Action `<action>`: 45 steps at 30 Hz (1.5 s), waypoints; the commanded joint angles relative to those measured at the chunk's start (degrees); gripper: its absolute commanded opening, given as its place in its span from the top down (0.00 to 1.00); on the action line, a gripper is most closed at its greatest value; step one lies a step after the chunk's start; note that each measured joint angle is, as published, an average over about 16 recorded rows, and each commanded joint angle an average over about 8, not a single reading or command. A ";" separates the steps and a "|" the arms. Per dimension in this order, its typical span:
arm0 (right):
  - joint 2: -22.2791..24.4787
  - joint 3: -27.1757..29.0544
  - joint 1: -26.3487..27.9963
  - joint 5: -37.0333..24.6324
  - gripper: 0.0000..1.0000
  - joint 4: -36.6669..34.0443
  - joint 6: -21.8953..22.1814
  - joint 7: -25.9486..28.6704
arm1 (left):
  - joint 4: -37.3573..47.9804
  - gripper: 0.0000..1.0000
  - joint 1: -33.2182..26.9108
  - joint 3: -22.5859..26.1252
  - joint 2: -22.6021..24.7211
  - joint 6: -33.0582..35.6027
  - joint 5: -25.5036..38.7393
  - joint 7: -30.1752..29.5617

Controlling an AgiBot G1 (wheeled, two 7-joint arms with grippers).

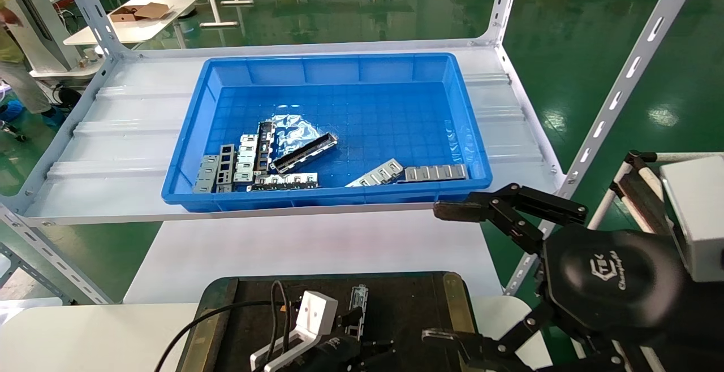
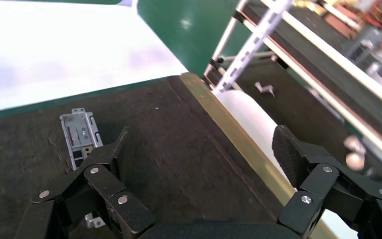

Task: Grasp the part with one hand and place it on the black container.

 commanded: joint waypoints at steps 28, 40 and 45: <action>0.03 -0.08 0.02 0.06 0.00 0.00 0.04 -0.04 | 9.30 0.00 0.45 -12.18 -11.18 38.27 -2.71 24.12; 0.05 -0.11 0.03 0.08 0.00 0.00 0.05 -0.06 | 14.24 0.00 -1.64 -12.49 -12.56 46.66 -3.80 25.79; 0.05 -0.13 0.03 0.09 0.00 0.00 0.06 -0.06 | 15.52 0.00 -2.67 -12.21 -12.58 48.35 -3.62 25.50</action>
